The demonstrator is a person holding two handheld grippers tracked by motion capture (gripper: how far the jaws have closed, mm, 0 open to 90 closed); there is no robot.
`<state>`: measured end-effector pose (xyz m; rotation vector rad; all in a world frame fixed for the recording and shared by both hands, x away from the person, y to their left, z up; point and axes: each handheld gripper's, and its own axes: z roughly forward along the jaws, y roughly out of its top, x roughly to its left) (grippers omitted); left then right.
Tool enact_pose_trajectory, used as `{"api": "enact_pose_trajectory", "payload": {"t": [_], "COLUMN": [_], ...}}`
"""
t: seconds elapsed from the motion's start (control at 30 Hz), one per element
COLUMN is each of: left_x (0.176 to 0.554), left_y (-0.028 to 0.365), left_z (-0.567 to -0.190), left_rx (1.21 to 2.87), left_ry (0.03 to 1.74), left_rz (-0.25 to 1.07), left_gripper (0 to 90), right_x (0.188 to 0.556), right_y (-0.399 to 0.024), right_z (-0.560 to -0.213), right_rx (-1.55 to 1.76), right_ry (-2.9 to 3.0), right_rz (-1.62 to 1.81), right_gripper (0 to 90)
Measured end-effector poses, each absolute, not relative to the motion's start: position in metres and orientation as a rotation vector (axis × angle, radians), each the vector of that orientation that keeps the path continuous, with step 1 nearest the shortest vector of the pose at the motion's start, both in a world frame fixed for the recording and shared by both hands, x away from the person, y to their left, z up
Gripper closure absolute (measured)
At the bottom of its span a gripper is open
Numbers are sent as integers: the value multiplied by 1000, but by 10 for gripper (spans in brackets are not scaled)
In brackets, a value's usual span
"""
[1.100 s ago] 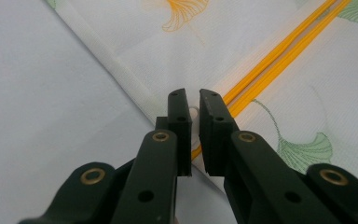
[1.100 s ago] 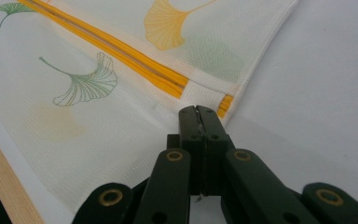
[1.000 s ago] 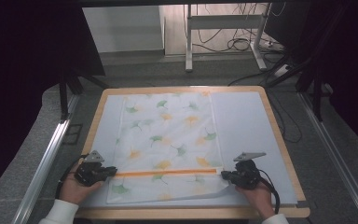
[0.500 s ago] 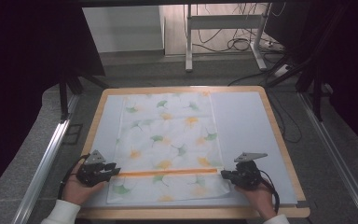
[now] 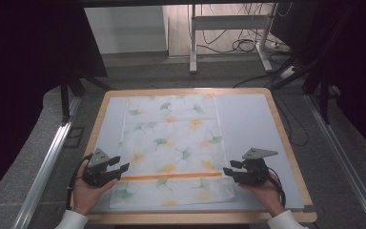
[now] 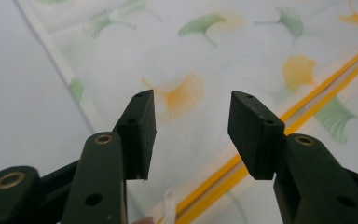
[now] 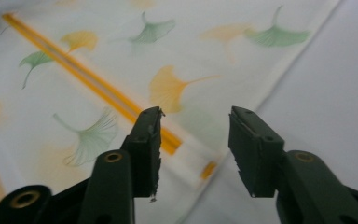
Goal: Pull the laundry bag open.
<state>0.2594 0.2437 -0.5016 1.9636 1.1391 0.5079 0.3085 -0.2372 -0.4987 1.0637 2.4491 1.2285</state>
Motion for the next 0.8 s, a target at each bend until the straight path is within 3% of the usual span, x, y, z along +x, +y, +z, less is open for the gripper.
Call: {"api": "enact_pose_trajectory", "payload": {"t": [0.33,0.8], "left_x": [267,269], "left_y": [248,257], "left_z": [-504,-506], "left_rx": [1923,1926], "left_ry": [1214,1215], "left_rz": [557,530], "left_gripper": [443,409], "right_x": [323,316], "right_y": [-271,-273], "right_z": [-497,-499], "right_rx": [1130,1146], "right_ry": [2337,2334], "right_rz": [1224,1215], "right_gripper": [443,425]}}
